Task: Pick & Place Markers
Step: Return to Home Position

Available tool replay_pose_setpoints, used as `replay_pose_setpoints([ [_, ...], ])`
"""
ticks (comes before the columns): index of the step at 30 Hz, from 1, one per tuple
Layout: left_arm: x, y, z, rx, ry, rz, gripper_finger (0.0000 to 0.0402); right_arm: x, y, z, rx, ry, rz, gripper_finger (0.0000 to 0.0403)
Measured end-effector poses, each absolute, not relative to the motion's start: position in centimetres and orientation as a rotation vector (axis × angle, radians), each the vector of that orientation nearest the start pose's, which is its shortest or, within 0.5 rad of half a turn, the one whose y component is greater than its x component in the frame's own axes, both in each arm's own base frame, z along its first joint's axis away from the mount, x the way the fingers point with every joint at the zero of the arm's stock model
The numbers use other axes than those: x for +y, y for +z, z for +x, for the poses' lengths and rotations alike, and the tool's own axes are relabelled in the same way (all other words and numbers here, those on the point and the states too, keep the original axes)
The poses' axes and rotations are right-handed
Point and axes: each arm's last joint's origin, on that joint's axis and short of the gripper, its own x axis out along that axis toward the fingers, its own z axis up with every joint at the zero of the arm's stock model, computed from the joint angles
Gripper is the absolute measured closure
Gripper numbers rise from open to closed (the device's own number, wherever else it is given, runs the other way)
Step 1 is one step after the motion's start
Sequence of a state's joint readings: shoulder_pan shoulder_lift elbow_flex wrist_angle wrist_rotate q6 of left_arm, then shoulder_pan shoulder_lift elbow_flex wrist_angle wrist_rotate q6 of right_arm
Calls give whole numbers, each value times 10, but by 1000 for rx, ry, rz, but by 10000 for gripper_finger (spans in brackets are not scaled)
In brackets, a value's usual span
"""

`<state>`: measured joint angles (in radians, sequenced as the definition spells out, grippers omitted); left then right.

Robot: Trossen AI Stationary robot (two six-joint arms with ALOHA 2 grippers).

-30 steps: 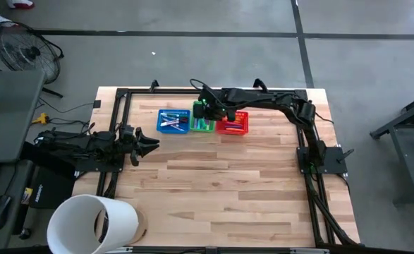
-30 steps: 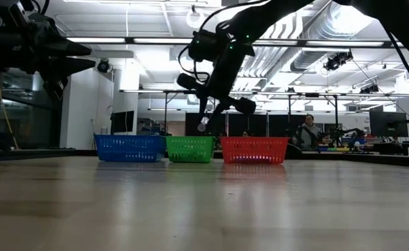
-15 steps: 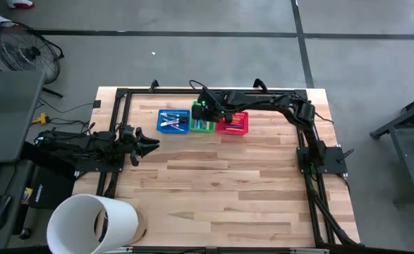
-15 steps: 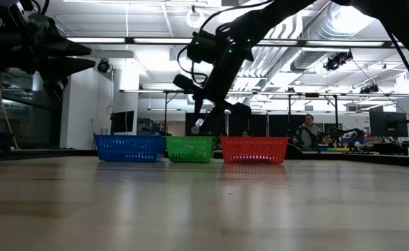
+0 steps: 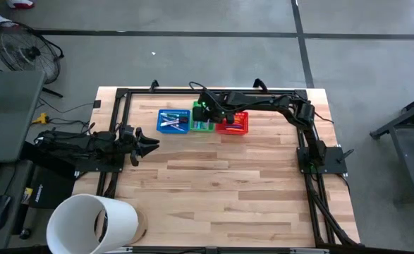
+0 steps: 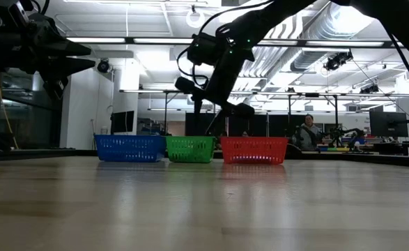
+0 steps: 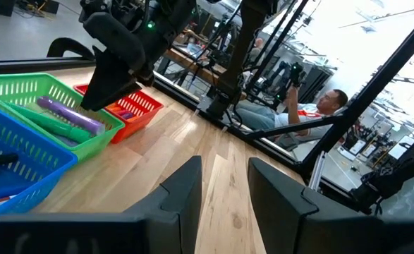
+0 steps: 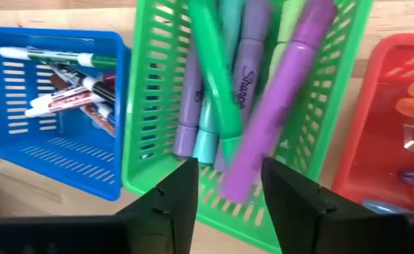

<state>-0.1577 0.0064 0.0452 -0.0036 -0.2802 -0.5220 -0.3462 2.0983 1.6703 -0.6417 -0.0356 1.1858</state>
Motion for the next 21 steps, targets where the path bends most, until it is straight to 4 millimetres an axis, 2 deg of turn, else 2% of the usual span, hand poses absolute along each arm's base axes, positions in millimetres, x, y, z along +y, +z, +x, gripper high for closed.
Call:
replay_pose_setpoints([
  [6,-7,178,94,-66,111,-529,286,-151,206,421,759,-861,1221,259],
  [10,-7,178,94,-66,111,-529,286,-147,225,417,739,-809,1167,269],
  [16,-7,178,94,-66,112,-529,286,-123,261,410,773,-642,931,281],
  [21,-7,178,94,-65,112,-529,286,-90,284,400,851,-482,689,286],
])
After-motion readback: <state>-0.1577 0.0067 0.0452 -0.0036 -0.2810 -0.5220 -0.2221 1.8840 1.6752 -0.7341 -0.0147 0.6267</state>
